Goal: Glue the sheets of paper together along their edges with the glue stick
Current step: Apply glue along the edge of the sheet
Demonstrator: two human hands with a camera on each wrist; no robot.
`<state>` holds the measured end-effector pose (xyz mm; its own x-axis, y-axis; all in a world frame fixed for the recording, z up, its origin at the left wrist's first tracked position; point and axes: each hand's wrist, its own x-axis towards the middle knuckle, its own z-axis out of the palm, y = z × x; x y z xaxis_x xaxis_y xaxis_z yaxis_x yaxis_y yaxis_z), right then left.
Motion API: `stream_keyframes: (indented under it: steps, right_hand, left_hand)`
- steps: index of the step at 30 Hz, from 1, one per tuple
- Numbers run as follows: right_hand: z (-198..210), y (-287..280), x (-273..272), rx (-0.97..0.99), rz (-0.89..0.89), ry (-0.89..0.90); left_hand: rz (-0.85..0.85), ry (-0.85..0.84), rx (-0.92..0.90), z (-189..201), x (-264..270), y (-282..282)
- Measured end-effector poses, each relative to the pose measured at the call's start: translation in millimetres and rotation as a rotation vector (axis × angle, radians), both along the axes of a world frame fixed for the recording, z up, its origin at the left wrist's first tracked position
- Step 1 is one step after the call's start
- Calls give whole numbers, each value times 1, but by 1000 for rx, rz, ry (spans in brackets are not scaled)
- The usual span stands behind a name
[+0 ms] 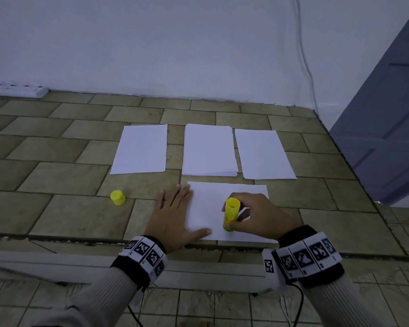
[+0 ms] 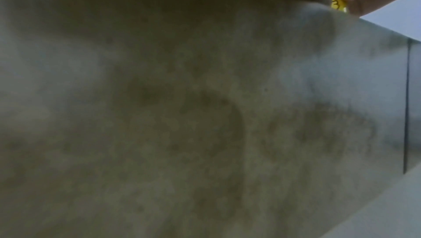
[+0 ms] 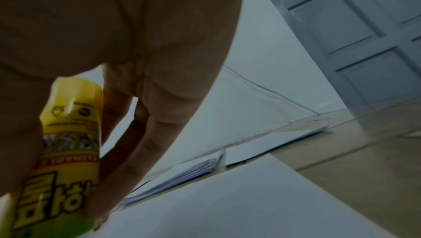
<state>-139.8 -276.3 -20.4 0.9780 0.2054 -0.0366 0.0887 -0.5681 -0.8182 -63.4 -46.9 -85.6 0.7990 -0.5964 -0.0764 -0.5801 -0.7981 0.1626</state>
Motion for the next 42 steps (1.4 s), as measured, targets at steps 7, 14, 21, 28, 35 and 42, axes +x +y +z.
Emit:
stream_keyframes:
  steps: [7,14,21,28,35,42]
  right_hand:
    - [8,-11,37,-59,-77,-50]
    - [9,-21,76,-125,-190,-74]
    - [0,-30,59,-109,-228,-122]
    - [5,-54,-4,-109,-232,-34]
    - [9,-68,-36,-96,-217,76]
    - [11,-67,-30,-114,-218,35]
  left_hand:
    - [7,7,8,-2,1,0]
    - [15,-1,-3,-2,1,0]
    - [13,-2,-12,-1,0,1]
    - [2,-4,-18,-2,0,0]
    - [0,-17,14,-3,1,0]
    - [-5,-13,18,-3,0,0]
